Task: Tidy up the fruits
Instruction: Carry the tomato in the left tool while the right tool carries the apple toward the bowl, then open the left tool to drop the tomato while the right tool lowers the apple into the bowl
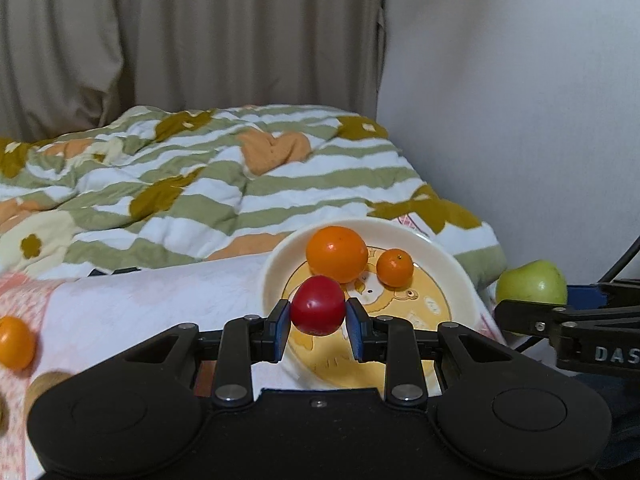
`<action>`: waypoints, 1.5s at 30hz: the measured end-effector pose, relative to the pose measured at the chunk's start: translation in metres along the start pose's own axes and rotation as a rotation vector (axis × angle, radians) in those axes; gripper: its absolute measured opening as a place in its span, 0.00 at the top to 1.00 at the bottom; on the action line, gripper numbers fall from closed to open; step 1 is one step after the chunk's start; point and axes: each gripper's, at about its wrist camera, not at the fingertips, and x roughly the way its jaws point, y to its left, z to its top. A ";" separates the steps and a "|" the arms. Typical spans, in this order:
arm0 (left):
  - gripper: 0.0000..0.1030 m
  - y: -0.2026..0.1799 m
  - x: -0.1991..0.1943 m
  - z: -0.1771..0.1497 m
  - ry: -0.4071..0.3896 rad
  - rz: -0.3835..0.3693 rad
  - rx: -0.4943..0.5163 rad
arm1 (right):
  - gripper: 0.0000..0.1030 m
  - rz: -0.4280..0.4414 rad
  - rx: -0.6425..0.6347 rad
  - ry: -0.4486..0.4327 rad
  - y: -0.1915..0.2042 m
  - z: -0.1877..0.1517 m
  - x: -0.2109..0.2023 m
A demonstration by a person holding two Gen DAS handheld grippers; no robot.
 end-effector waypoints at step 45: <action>0.07 0.025 0.014 0.002 0.119 0.098 0.029 | 0.34 0.015 -0.118 0.080 0.018 0.018 0.078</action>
